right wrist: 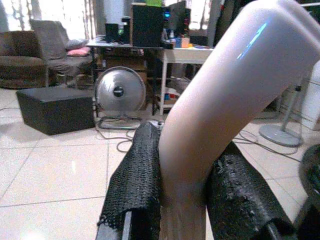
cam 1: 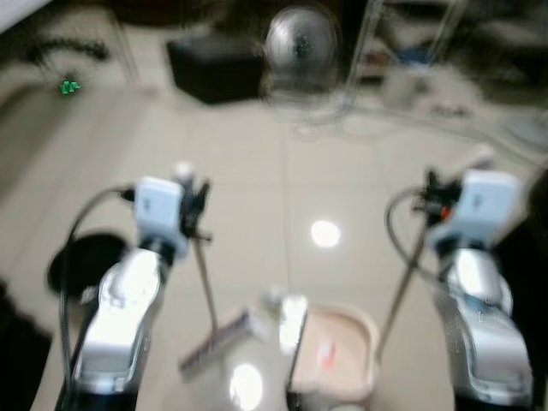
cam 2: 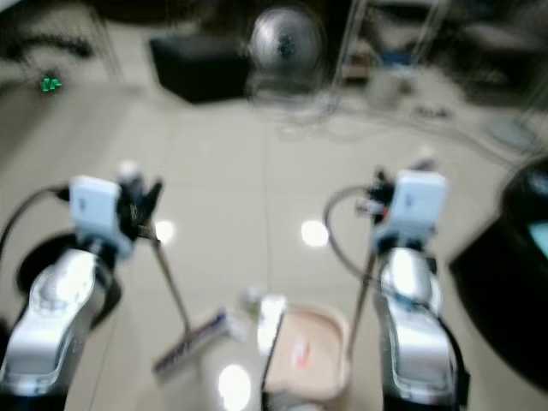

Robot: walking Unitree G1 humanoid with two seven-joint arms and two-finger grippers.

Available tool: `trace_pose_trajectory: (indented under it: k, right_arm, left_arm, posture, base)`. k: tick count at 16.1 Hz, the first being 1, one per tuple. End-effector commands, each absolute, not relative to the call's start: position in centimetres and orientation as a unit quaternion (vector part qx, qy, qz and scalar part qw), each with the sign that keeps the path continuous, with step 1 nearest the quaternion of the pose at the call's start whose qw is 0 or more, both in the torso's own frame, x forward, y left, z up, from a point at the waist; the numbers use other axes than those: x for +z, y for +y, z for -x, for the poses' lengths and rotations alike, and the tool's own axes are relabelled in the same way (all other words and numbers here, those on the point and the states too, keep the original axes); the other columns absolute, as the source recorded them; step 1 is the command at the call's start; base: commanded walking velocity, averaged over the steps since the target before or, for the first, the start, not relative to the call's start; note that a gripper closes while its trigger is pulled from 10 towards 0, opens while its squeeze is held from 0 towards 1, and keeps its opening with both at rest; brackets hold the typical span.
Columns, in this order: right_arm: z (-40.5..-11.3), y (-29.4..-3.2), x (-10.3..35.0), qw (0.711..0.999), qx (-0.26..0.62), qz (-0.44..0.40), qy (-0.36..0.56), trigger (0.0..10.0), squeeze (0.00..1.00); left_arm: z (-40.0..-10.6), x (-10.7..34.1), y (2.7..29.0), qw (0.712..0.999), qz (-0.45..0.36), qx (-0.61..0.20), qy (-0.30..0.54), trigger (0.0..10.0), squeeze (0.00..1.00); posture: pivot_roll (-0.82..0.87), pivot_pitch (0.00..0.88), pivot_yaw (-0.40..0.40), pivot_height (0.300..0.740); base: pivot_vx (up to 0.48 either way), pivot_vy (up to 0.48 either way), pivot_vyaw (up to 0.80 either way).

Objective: Sweep floor

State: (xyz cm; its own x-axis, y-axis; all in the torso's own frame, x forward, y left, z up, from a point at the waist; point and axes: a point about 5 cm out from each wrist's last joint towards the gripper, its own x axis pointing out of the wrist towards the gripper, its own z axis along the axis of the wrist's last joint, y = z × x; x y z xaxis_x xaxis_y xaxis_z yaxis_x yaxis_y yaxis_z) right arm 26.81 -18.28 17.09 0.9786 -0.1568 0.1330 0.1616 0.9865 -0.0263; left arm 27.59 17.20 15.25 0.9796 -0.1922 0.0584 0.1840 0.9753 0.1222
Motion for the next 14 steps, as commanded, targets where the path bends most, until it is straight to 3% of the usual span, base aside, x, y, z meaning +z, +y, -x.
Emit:
trace_pose_trajectory:
  k: [1, 5, 7, 11, 14]
  right_arm:
    - [-26.8, -18.5, 17.5, 0.994, -0.083, 0.020, -0.074, 10.0, 0.00]
    - [-26.8, -18.4, 17.5, 0.994, -0.081, 0.031, -0.072, 10.0, 0.00]
    - [-26.9, -18.3, 17.4, 0.993, -0.075, 0.046, -0.073, 10.0, 0.00]
    - [-27.1, -18.3, 17.6, 0.993, -0.067, 0.061, -0.076, 10.0, 0.00]
    - [-27.3, -18.0, 17.4, 0.992, -0.054, 0.087, -0.068, 10.0, 0.00]
  left_arm:
    - [-27.6, 16.1, 17.1, 0.992, -0.064, -0.093, -0.056, 10.0, 0.00]
    - [-27.6, 16.5, 17.9, 0.993, -0.072, -0.064, -0.069, 10.0, 0.00]
    - [-27.7, 16.7, 18.2, 0.993, -0.073, -0.055, -0.077, 10.0, 0.00]
    - [-27.6, 16.6, 17.9, 0.993, -0.072, -0.055, -0.077, 10.0, 0.00]
    - [-27.7, 16.5, 17.7, 0.993, -0.069, -0.051, -0.078, 10.0, 0.00]
  posture:
    - [-0.06, 0.070, 0.025, 0.740]
    - [-0.06, 0.076, 0.024, 0.740]
    - [-0.06, 0.078, 0.024, 0.740]
    - [-0.06, 0.079, 0.027, 0.740]
    - [-0.06, 0.079, 0.028, 0.740]
  base:
    - [0.000, 0.000, -0.80]
    - [0.000, 0.000, -0.80]
    - [0.000, 0.000, 0.00]
    - [0.329, 0.000, 0.00]
    - [0.351, 0.000, 0.80]
